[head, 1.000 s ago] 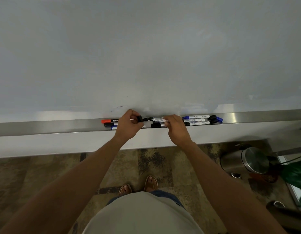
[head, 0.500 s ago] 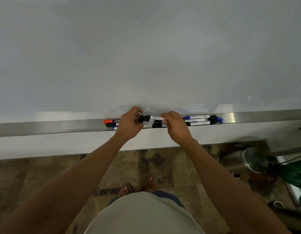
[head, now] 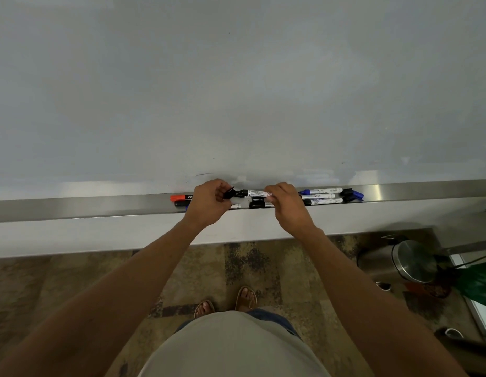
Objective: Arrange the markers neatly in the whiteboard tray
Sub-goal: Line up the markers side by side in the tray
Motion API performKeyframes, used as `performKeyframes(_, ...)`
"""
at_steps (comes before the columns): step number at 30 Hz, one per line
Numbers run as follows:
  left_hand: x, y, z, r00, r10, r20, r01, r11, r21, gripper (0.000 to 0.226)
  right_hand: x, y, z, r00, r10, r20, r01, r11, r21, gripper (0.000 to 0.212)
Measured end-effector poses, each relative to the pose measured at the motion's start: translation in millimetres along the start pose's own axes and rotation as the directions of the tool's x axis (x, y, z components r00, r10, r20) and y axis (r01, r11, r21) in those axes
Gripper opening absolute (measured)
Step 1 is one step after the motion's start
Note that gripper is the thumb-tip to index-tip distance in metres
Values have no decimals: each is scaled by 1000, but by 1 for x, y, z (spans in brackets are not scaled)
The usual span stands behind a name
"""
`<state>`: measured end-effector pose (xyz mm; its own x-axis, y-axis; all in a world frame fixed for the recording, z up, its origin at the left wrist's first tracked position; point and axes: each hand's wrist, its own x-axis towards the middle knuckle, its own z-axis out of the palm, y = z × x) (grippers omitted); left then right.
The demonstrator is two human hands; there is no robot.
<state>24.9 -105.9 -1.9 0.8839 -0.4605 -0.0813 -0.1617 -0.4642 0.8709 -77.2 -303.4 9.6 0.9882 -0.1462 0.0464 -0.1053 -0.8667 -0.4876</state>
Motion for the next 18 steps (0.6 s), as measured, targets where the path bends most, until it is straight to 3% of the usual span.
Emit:
performKeyframes(10, 2, 2, -5, 995, 82, 56, -91, 982, 166, 29, 7, -9, -6, 998, -66, -2, 66, 994, -90, 23)
performKeyframes(15, 4, 5, -8, 979, 169, 113, -193, 948, 255, 27, 11, -13, -4, 991, -126, 35, 130, 974, -185, 35)
performKeyframes(18, 4, 8, -8, 976, 170, 139, -198, 953, 230, 26, 12, -18, -1, 994, -96, 52, 105, 971, -216, 23)
